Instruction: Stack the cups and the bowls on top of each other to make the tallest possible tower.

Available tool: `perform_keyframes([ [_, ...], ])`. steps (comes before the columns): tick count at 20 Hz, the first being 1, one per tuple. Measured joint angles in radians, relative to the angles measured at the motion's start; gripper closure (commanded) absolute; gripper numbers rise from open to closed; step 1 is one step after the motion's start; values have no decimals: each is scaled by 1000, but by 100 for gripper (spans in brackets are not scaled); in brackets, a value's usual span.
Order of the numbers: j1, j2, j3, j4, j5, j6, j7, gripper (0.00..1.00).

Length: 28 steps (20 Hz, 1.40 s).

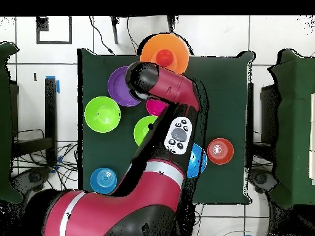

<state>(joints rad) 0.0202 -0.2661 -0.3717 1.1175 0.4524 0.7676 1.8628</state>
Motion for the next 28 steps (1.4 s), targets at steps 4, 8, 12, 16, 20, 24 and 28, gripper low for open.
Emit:
perform_keyframes([
  [4,-4,1,11,-14,0,0,0,0],
  [8,-14,7,18,-26,0,0,0,0],
  [12,-17,20,19,-43,0,0,0,0],
  [16,-18,34,18,-53,0,0,0,0],
  [20,-18,51,19,-68,0,0,0,0],
  [24,-17,61,19,-75,0,0,0,0],
  [28,-14,65,15,-75,0,0,0,0],
])
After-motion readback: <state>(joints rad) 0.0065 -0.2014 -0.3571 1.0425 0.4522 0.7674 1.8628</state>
